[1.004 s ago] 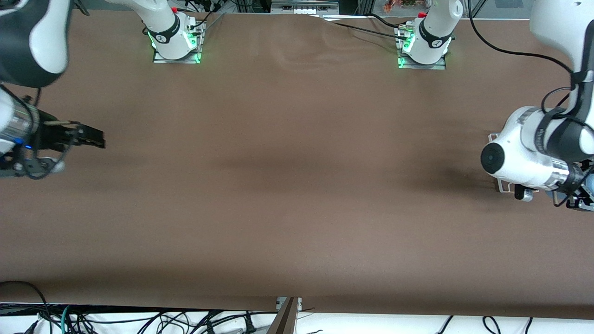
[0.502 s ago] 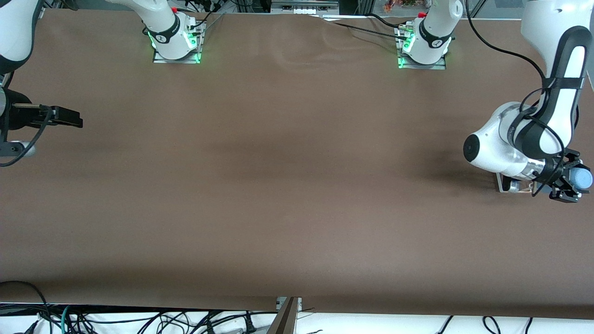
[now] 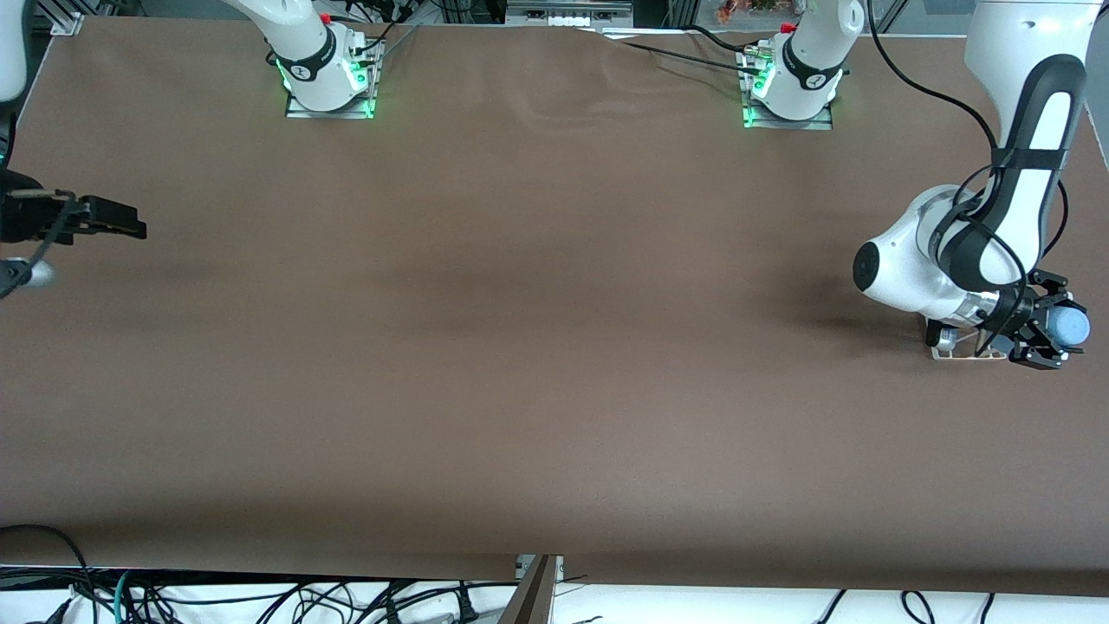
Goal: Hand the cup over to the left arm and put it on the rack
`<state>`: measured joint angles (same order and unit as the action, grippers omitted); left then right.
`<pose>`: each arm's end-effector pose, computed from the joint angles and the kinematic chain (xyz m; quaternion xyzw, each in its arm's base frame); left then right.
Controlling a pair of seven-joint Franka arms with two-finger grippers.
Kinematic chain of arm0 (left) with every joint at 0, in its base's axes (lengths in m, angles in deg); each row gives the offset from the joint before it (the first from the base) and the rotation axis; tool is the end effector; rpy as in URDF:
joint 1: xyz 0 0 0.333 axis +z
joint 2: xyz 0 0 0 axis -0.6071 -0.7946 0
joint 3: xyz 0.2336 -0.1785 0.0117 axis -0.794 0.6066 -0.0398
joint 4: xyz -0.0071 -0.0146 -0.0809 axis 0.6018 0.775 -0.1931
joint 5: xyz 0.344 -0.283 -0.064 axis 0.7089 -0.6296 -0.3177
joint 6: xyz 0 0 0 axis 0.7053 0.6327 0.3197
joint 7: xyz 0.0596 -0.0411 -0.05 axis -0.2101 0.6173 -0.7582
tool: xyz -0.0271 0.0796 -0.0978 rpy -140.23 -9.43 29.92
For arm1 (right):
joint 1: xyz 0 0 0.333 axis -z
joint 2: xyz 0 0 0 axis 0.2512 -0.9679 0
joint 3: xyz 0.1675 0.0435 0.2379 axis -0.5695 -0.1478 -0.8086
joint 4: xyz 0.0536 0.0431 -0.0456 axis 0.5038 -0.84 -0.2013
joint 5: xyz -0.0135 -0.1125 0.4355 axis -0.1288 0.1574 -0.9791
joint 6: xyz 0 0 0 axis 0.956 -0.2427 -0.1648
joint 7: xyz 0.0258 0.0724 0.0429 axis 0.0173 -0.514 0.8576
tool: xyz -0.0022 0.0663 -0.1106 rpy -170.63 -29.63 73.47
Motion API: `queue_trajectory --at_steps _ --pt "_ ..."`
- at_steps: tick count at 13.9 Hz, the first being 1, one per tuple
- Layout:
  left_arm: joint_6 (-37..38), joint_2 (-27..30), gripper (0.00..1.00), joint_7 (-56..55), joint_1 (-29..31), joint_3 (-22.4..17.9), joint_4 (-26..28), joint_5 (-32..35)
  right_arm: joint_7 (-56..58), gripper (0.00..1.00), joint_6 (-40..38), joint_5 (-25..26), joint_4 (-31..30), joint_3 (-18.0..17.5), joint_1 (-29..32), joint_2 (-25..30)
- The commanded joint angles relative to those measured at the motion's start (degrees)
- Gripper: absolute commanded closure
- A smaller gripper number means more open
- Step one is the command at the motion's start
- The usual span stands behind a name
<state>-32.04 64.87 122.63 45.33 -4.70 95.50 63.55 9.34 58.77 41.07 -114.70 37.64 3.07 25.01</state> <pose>0.6199 0.1181 0.2020 -0.4543 0.6197 0.4303 0.4737 0.6405 -0.0470 0.5259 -0.9939 -0.0524 0.0962 0.0122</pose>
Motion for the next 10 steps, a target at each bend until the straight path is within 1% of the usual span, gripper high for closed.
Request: queue_trajectory --at_steps 1,2,3,6,10 --pt "0.02 1.41 1.0 -3.5 0.13 0.06 2.72 1.94 -3.15 0.0 3.12 2.02 -7.87 -12.41 11.01 6.89" --pt "-0.07 1.06 1.0 -4.03 0.22 -0.02 2.9 1.94 -5.69 0.0 3.29 2.1 -9.63 -16.02 14.61 8.38" --pt "-0.07 0.8 1.0 -4.64 0.22 0.06 2.98 2.03 -6.5 0.0 4.17 2.02 -11.38 -18.49 17.17 9.7" --pt "-0.07 -0.26 1.0 -6.05 0.31 0.06 2.99 2.47 -5.9 0.0 4.27 1.93 -11.84 -18.87 17.81 10.77" --pt "-0.16 -3.24 1.0 -9.39 0.57 0.06 2.55 3.61 -6.16 0.0 4.35 2.1 -10.35 -17.2 17.81 12.17"
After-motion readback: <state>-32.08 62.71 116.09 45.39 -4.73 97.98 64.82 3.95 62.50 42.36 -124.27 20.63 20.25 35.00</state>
